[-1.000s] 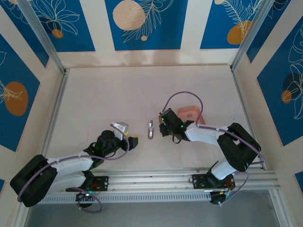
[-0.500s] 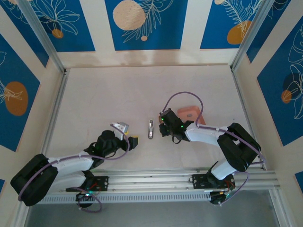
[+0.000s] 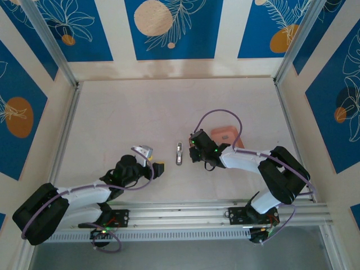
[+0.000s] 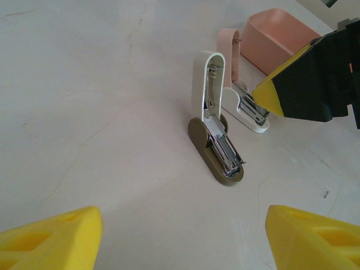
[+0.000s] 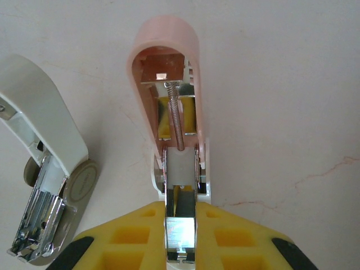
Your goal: Load the staples into the stapler
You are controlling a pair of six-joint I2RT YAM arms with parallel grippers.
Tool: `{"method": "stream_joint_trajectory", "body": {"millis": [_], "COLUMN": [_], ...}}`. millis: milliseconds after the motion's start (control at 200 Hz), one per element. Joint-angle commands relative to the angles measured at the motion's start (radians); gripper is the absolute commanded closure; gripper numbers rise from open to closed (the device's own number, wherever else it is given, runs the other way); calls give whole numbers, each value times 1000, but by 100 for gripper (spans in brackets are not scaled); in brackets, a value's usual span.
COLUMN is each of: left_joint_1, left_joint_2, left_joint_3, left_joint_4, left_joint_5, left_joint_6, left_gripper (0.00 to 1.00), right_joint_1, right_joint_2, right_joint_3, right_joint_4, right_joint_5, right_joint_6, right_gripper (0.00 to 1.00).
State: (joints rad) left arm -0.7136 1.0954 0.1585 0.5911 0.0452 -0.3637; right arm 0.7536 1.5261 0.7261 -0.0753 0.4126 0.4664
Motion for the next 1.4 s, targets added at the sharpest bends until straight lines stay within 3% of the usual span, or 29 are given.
{"method": "stream_joint_trajectory", "body": {"millis": [0, 680, 1175, 1396], "left_joint_1": [9, 9, 9, 9], "left_joint_2": [5, 11, -30, -51], "left_joint_3": [20, 21, 24, 37], "left_joint_4": [28, 38, 11, -21], "left_joint_5": [17, 19, 15, 8], "left_joint_6": [3, 4, 2, 5], "left_gripper": [24, 24, 24, 24], "right_joint_1": [10, 10, 13, -67], "right_joint_2": [15, 40, -104, -141], "right_joint_3": [-12, 29, 64, 78], "right_joint_4": [-83, -145, -191, -227], "right_joint_5": [-18, 0, -4, -141], "right_joint_6": [26, 56, 54, 121], "right_gripper": [83, 79, 66, 65]}}
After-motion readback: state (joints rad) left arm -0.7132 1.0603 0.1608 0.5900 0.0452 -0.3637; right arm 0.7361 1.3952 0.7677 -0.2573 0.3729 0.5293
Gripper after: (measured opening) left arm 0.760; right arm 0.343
